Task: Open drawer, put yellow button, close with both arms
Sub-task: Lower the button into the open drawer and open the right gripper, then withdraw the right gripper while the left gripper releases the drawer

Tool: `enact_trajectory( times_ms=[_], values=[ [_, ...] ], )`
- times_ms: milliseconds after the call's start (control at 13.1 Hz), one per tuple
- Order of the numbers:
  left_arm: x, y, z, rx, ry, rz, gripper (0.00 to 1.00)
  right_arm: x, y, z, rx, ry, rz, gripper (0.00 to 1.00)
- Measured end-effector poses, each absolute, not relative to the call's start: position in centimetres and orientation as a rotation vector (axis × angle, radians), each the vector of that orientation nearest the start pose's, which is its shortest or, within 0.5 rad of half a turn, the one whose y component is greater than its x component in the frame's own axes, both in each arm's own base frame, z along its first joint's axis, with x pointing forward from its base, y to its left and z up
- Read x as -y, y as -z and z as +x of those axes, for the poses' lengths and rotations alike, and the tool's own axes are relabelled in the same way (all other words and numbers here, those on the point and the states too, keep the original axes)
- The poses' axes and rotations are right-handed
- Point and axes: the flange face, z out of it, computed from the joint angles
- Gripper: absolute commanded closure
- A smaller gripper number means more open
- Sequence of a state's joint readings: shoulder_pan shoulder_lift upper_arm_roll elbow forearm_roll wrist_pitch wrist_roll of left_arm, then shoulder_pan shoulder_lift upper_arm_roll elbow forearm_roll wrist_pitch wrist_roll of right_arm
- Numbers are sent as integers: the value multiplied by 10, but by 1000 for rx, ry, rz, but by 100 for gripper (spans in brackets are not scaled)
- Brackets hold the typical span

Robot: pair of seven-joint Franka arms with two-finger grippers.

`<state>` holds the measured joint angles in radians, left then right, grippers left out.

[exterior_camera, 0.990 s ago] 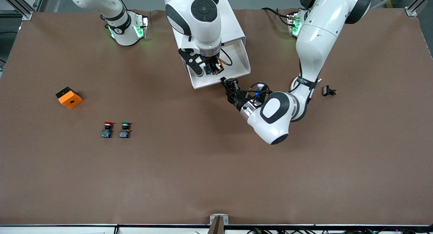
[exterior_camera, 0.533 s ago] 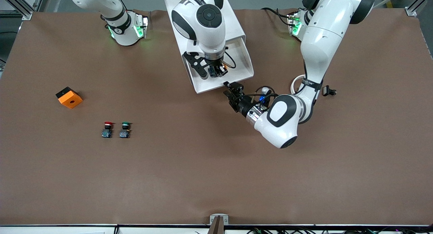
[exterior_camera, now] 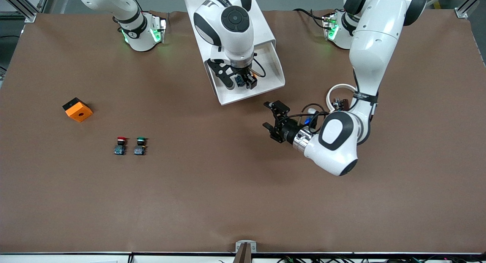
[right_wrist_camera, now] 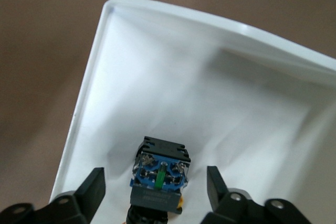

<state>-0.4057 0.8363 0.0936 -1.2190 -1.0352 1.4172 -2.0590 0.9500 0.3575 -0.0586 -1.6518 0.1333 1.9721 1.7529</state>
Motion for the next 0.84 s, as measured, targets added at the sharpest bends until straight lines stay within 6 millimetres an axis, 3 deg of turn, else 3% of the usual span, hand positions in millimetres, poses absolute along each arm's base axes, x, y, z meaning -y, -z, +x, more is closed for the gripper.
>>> enact_trajectory(
  times_ms=[152,457,609,838],
  values=[
    [306,-292,639,-2307,1632,1660,0,-515,-421,406,-1389,-167,-2818,0],
    [273,-301,650,-2226,1437,1853,0,-491,-502,419,-1389,-198,-2852,0],
    [246,-309,661,-2183,1398,1853,0,-462,-536,432,-1260,-221,-2917,0],
    [208,-322,674,-2063,1336,1891,0,-396,-570,455,-978,-292,-3037,0]
  ],
)
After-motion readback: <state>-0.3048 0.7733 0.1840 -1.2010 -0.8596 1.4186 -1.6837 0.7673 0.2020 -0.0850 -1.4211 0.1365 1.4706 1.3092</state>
